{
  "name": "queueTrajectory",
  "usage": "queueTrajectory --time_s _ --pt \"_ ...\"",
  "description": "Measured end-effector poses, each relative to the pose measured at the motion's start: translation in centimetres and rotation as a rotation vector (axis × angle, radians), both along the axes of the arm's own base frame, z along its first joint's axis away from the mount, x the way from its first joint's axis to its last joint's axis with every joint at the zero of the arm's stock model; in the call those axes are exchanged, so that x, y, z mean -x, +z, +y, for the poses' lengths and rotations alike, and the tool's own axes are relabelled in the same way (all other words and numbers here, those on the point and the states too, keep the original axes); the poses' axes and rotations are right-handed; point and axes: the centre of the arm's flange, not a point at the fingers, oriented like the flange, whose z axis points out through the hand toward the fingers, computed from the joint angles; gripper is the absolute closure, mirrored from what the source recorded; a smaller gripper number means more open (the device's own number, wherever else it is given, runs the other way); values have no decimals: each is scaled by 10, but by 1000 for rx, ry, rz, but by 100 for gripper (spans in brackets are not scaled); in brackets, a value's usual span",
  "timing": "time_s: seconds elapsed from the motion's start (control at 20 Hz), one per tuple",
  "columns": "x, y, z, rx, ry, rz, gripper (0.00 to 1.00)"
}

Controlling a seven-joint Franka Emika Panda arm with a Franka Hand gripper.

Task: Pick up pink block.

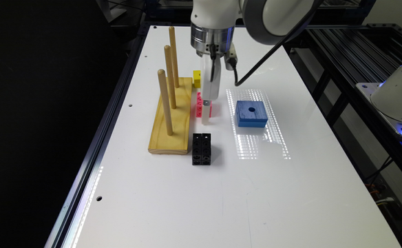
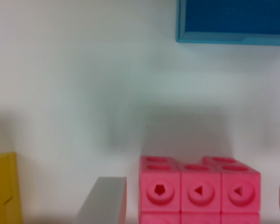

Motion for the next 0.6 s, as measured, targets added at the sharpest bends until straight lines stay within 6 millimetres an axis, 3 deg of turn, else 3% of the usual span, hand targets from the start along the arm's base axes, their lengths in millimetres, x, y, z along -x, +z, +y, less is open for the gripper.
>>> queueTrajectory --time_s 0.2,0.25,0.6 --pt "-1 0 0 0 0 -1 0" --pt "-1 0 0 0 0 -1 100" --pt "-1 0 0 0 0 -1 100"
